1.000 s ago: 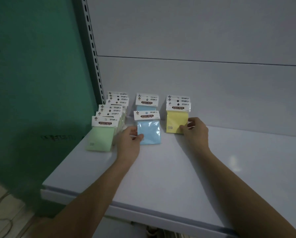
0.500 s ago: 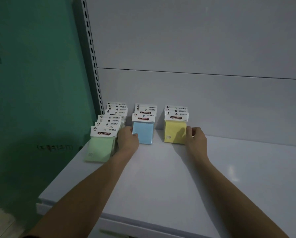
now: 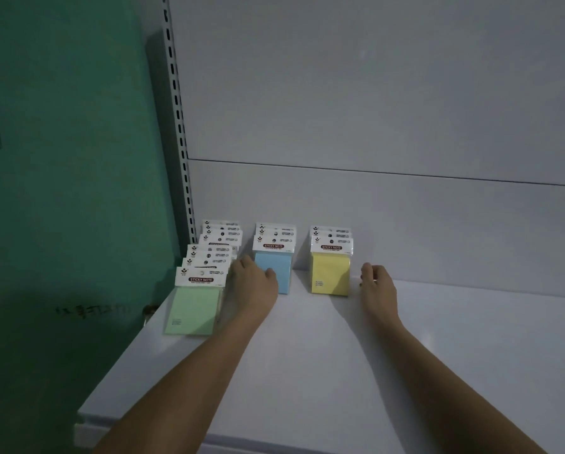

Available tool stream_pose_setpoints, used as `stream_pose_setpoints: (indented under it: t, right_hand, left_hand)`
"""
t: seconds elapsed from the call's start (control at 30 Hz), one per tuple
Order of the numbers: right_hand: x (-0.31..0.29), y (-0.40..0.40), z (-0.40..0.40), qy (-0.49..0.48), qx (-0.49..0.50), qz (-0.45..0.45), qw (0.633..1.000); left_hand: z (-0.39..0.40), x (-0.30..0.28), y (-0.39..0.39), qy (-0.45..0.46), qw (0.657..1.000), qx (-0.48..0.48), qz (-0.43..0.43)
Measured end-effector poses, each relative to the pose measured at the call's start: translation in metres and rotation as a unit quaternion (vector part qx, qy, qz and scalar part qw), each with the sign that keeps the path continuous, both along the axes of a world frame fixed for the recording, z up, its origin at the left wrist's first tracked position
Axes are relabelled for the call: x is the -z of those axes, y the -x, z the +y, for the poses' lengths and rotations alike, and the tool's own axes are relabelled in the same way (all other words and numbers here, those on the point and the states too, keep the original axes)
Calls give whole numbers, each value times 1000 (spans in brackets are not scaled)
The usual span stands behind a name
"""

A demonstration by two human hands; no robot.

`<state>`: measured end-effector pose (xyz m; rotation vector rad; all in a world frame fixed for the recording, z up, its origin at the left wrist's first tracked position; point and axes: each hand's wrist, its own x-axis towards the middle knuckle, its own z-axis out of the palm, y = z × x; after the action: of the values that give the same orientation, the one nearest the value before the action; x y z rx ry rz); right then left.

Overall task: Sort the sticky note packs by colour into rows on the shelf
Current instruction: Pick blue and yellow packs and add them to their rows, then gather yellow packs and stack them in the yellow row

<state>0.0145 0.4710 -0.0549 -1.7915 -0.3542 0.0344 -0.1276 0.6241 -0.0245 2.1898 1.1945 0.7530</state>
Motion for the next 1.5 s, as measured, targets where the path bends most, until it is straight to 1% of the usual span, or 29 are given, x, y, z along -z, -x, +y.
stream_pose_setpoints:
  t: [0.07, 0.2, 0.33, 0.43, 0.53, 0.67, 0.73, 0.83, 1.0, 1.13, 1.27, 1.37, 1.5]
  right_hand:
    - [-6, 5, -6, 17, -3, -9, 1000]
    - [-26, 21, -19, 75, -45, -20, 996]
    - [-47, 48, -45, 149, -77, -71, 983]
    - [-53, 72, -68, 200, -69, -97, 972]
    - [-52, 93, -93, 245, -41, -116, 962]
    - [-44, 111, -135, 349, -33, -150, 924]
    - [-41, 113, -160, 379, -30, -152, 912]
    - [-36, 115, -200, 401, -18, -152, 903]
    - [-24, 114, -282, 420, -4, -144, 896]
    - [-25, 106, -353, 424, -6, -148, 893]
    - [-30, 98, -429, 427, -10, -139, 894]
    - [-35, 80, -483, 442, -3, -130, 888]
    - [-38, 45, -535, 443, 12, -113, 889]
  left_hand:
    - [-8, -10, 6, -30, 999, 34, 8]
    - [-22, -17, 25, -70, 986, 149, 4]
    - [-36, -13, 55, -119, 965, 228, 53]
    - [-50, -12, 71, -107, 954, 267, 79]
    - [-65, -12, 79, -88, 942, 309, 95]
    - [-93, -12, 80, -82, 926, 347, 124]
    - [-112, -13, 78, -84, 917, 365, 134]
    - [-148, -10, 74, -84, 907, 388, 136]
    - [-226, 9, 66, -70, 902, 400, 143]
    - [-307, 10, 43, -93, 898, 398, 162]
    - [-392, 2, 12, -136, 885, 407, 180]
    - [-444, -3, -12, -131, 879, 419, 185]
    - [-488, -8, -41, -143, 875, 424, 185]
